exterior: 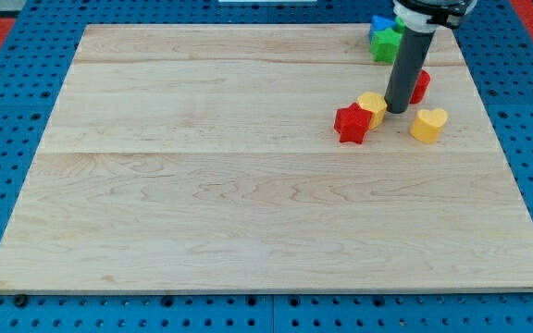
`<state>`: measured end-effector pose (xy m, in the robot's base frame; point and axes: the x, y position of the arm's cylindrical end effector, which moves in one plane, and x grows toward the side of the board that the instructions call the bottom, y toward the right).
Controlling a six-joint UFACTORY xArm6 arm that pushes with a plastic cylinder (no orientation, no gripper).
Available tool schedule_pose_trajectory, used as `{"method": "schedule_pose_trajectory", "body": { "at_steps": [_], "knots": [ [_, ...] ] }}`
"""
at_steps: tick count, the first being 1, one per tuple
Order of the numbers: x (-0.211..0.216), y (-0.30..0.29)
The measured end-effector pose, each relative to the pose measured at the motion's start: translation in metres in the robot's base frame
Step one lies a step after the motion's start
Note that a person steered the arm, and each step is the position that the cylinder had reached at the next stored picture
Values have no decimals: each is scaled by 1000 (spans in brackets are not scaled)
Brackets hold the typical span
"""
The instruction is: Place the red star at the center of the board
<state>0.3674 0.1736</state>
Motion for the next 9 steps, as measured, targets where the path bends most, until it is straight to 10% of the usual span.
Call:
{"method": "schedule_pose_trajectory", "body": {
  "at_steps": [4,9],
  "knots": [
    [26,101],
    [17,-80]
  ]
}}
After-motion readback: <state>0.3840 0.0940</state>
